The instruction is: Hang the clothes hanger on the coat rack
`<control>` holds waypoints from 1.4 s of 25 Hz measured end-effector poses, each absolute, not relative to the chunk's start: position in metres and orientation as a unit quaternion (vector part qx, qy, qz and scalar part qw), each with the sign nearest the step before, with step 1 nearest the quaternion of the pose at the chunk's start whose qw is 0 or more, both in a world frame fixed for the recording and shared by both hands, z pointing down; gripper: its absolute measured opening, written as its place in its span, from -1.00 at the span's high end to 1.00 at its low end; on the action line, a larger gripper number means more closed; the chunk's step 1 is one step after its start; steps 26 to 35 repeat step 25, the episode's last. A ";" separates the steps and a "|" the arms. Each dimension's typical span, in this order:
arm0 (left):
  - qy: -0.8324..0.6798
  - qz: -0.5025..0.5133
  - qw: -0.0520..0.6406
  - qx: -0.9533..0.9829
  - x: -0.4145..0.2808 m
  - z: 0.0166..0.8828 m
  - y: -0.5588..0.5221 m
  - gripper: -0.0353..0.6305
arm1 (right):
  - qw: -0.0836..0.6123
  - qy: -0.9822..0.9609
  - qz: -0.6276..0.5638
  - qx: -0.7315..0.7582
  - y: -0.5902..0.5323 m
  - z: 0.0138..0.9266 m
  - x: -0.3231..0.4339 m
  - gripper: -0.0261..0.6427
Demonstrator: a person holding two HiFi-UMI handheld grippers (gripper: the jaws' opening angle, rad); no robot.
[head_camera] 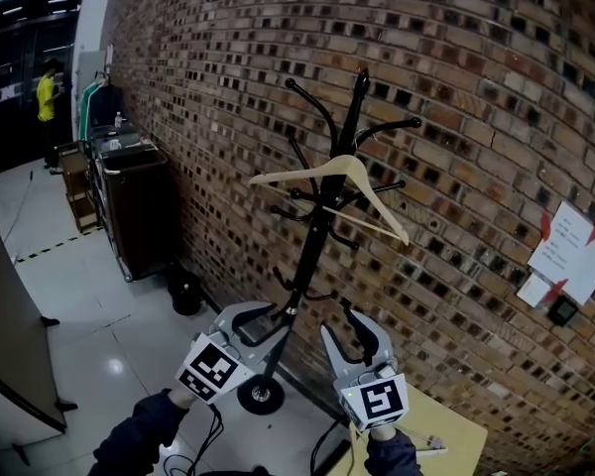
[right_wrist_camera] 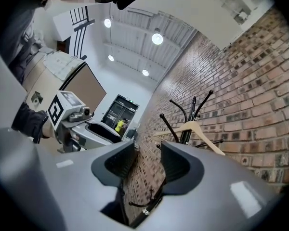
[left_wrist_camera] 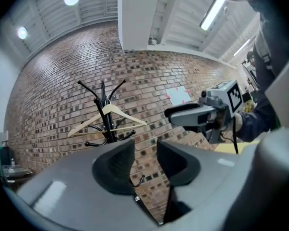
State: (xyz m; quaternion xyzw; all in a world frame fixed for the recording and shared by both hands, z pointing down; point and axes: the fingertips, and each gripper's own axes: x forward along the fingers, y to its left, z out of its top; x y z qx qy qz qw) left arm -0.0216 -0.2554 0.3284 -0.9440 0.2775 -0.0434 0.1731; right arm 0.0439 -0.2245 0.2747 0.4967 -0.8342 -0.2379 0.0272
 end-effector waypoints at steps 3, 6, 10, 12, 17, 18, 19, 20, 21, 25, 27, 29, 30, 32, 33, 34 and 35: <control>0.278 -0.045 0.166 -0.945 -0.027 0.334 -0.253 0.48 | 0.020 -0.829 -0.242 0.503 -0.221 0.276 0.039 0.58; 0.279 -0.046 0.162 -0.945 -0.031 0.339 -0.252 0.48 | 0.032 -0.827 -0.247 0.504 -0.222 0.281 0.033 0.58; 0.277 -0.046 0.159 -0.947 -0.034 0.344 -0.249 0.49 | 0.032 -0.825 -0.240 0.511 -0.221 0.289 0.029 0.58; 0.275 -0.047 0.155 -0.948 -0.035 0.347 -0.244 0.49 | 0.037 -0.827 -0.231 0.510 -0.218 0.296 0.025 0.58; 0.272 -0.044 0.147 -0.950 -0.038 0.352 -0.239 0.50 | 0.053 -0.833 -0.219 0.505 -0.217 0.310 0.019 0.58; 0.270 -0.044 0.144 -0.951 -0.037 0.353 -0.238 0.50 | 0.055 -0.833 -0.217 0.505 -0.216 0.311 0.018 0.58; 0.268 -0.044 0.142 -0.952 -0.037 0.355 -0.237 0.50 | 0.057 -0.834 -0.217 0.505 -0.216 0.312 0.017 0.58; 0.267 -0.044 0.141 -0.952 -0.037 0.356 -0.237 0.50 | 0.058 -0.834 -0.216 0.505 -0.216 0.313 0.016 0.58; 0.266 -0.043 0.141 -0.953 -0.038 0.357 -0.238 0.50 | 0.058 -0.833 -0.217 0.505 -0.217 0.313 0.015 0.58; 0.262 -0.041 0.142 -0.954 -0.042 0.358 -0.241 0.51 | 0.058 -0.832 -0.215 0.508 -0.220 0.314 0.009 0.58; 0.262 -0.041 0.142 -0.954 -0.042 0.358 -0.241 0.51 | 0.058 -0.832 -0.215 0.508 -0.220 0.314 0.009 0.58; 0.262 -0.041 0.142 -0.954 -0.042 0.358 -0.241 0.51 | 0.058 -0.832 -0.215 0.508 -0.220 0.314 0.009 0.58; 0.262 -0.041 0.142 -0.954 -0.042 0.358 -0.241 0.51 | 0.058 -0.832 -0.215 0.508 -0.220 0.314 0.009 0.58; 0.262 -0.041 0.142 -0.954 -0.042 0.358 -0.241 0.51 | 0.058 -0.832 -0.215 0.508 -0.220 0.314 0.009 0.58; 0.262 -0.041 0.142 -0.954 -0.042 0.358 -0.241 0.51 | 0.058 -0.832 -0.215 0.508 -0.220 0.314 0.009 0.58; 0.262 -0.041 0.142 -0.954 -0.042 0.358 -0.241 0.51 | 0.058 -0.832 -0.215 0.508 -0.220 0.314 0.009 0.58; 0.262 -0.041 0.142 -0.954 -0.042 0.358 -0.241 0.51 | 0.058 -0.832 -0.215 0.508 -0.220 0.314 0.009 0.58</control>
